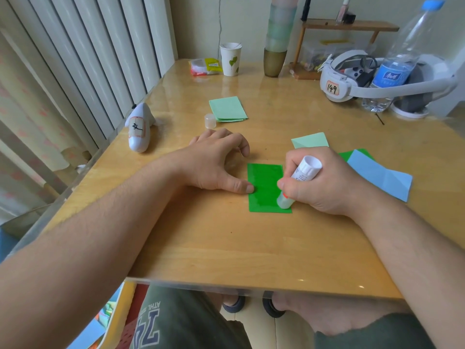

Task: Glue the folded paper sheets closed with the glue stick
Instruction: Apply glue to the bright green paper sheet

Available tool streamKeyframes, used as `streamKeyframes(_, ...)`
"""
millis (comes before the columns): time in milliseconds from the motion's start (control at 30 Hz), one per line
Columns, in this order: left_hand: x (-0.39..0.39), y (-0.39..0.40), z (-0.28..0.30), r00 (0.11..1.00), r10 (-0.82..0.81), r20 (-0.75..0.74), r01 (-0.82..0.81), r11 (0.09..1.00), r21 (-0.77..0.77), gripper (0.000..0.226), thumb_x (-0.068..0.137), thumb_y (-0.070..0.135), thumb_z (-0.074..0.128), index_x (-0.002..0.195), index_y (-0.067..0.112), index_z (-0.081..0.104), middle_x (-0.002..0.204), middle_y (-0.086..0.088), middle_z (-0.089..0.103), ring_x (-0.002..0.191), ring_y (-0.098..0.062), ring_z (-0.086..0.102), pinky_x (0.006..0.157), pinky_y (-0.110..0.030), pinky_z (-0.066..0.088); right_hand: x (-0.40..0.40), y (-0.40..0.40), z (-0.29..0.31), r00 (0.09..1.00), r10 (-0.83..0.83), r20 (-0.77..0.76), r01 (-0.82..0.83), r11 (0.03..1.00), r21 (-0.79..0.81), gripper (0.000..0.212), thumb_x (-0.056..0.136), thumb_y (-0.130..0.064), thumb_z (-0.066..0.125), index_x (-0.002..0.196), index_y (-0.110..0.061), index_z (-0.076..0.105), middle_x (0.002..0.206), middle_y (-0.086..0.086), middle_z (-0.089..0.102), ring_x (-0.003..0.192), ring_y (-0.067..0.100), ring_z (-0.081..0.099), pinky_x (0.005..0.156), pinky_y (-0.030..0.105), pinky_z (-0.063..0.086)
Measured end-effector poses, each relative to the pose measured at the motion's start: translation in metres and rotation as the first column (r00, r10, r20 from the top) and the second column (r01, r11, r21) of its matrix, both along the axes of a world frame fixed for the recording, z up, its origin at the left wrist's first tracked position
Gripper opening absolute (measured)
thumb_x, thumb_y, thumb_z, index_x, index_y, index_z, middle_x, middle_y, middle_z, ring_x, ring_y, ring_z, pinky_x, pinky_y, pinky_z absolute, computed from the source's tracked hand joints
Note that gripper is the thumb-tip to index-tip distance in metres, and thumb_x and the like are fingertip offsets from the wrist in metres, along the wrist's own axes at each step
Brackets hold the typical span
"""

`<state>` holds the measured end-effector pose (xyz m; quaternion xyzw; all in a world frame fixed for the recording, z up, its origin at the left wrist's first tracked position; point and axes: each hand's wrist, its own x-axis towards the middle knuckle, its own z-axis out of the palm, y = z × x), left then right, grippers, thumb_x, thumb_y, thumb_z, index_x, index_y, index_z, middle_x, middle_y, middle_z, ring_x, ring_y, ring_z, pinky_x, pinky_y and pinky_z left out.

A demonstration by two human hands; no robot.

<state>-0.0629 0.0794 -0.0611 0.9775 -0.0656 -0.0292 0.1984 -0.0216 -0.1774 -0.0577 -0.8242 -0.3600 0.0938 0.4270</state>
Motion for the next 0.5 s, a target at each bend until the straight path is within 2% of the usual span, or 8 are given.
streamKeyframes(167,0.0,0.0,0.0,1.0,-0.001,-0.002,0.001,1.0,0.01,0.076,0.05,0.091,0.063,0.114,0.053,0.044,0.125,0.018,0.042,0.125,-0.017,0.034,0.117,-0.049,0.03,0.002,0.001,-0.002,0.999,0.005,0.035,-0.005,1.0,0.0,0.029,0.072,-0.035,0.069,0.064,-0.013,0.052,0.063,0.015,0.05,0.059,0.016,0.042,0.057,0.037,0.034)
streamKeyframes(233,0.0,0.0,0.0,1.0,-0.002,-0.002,0.002,1.0,0.011,0.076,0.05,0.091,0.062,0.114,0.053,0.044,0.126,0.018,0.042,0.125,-0.016,0.033,0.117,-0.049,0.03,0.002,0.0,0.001,0.999,-0.023,0.035,0.021,0.999,0.05,0.026,0.072,-0.03,0.067,0.06,-0.014,0.05,0.057,0.01,0.047,0.057,0.015,0.041,0.056,0.036,0.033)
streamKeyframes(300,0.0,0.0,0.001,1.0,-0.003,-0.005,0.003,1.0,0.01,0.077,0.05,0.091,0.063,0.115,0.052,0.045,0.127,0.017,0.042,0.126,-0.016,0.033,0.117,-0.049,0.03,0.003,-0.001,0.004,0.999,-0.045,0.003,0.043,0.981,0.191,0.026,0.074,-0.02,0.065,0.058,-0.011,0.047,0.052,0.0,0.04,0.054,0.011,0.036,0.053,0.029,0.03)
streamKeyframes(367,0.0,0.0,0.001,1.0,-0.004,-0.009,0.004,1.0,0.011,0.077,0.051,0.091,0.063,0.115,0.052,0.045,0.127,0.017,0.042,0.126,-0.016,0.033,0.117,-0.049,0.03,0.002,0.0,0.006,0.999,-0.049,-0.02,0.052,0.955,0.293,0.028,0.076,-0.015,0.064,0.061,-0.002,0.046,0.054,0.0,0.038,0.053,0.008,0.034,0.051,0.023,0.029)
streamKeyframes(500,0.0,-0.002,0.001,1.0,0.007,-0.007,-0.007,1.0,0.025,0.073,0.052,0.09,0.06,0.113,0.053,0.045,0.126,0.017,0.042,0.125,-0.016,0.033,0.114,-0.046,0.031,-0.007,0.012,0.003,1.0,0.012,-0.022,-0.006,0.971,0.241,0.025,0.077,-0.024,0.071,0.063,-0.012,0.054,0.056,-0.001,0.045,0.055,0.009,0.039,0.053,0.024,0.032)
